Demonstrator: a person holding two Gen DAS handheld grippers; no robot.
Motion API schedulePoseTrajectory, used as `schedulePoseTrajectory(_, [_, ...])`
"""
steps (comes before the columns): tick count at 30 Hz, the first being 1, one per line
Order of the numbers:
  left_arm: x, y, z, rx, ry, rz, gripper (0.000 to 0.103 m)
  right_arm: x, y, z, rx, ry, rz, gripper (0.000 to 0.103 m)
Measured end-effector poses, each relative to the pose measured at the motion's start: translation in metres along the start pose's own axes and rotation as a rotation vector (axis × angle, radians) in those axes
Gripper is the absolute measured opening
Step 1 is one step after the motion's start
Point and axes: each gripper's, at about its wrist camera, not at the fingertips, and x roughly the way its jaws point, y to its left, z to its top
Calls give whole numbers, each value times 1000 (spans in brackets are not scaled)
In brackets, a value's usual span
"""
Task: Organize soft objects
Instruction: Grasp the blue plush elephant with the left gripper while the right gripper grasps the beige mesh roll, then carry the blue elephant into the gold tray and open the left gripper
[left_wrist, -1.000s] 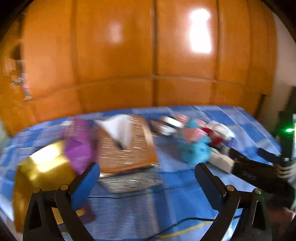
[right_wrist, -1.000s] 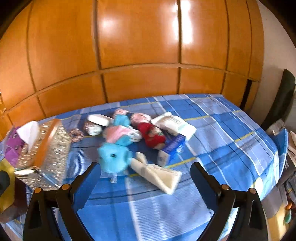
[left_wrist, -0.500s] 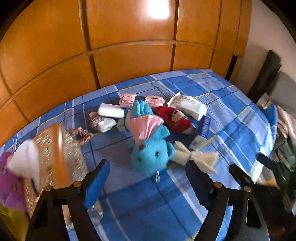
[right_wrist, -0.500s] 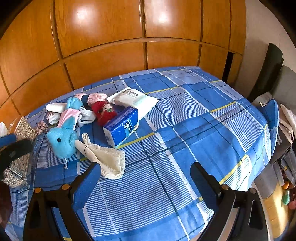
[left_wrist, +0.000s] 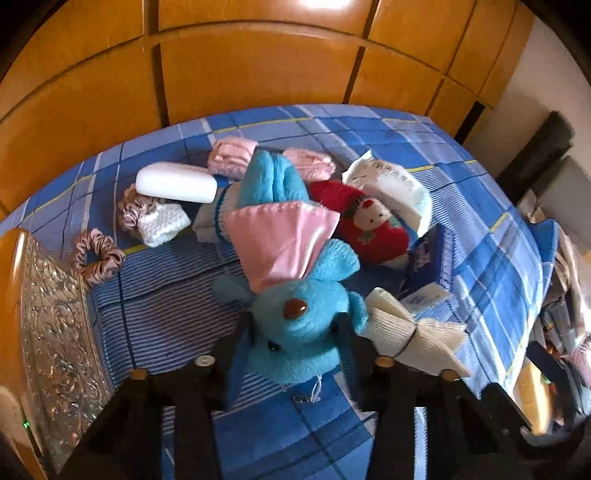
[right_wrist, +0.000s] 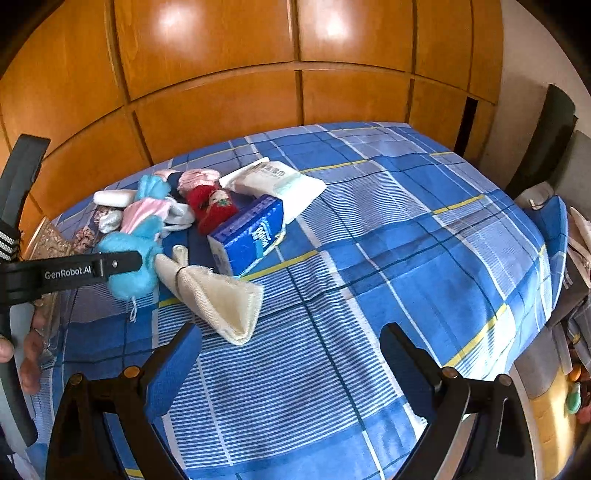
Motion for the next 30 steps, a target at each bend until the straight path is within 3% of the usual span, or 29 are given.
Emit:
schedulePoseTrajectory(5, [-33,3,3,14,-38,-52,38,-2,11,9,-90,-8,76,94])
schedulePoseTrajectory(9, [-54,9,16,26,-69,-54,37,6,34,21,-275,12,166,94])
schedulePoseTrajectory(14, [-78,23,39,-14,-115,-61,37,31,65,28,-493,57,143,92])
schedulePoseTrajectory(17, [-95,37,54,-54,-153,-63,37,55,73,29,-552,117,112,78])
schedulePoseTrajectory(21, [-120,68,78,-115,-211,-22,37,72,73,27,-561,153,100,57])
schedulePoseTrajectory(26, [-150,121,100,-209,-271,72,37,75,79,21,-569,158,122,49])
schedulePoseTrajectory(30, [-187,170,97,-285,-330,169,37,75,78,20,-541,153,133,46])
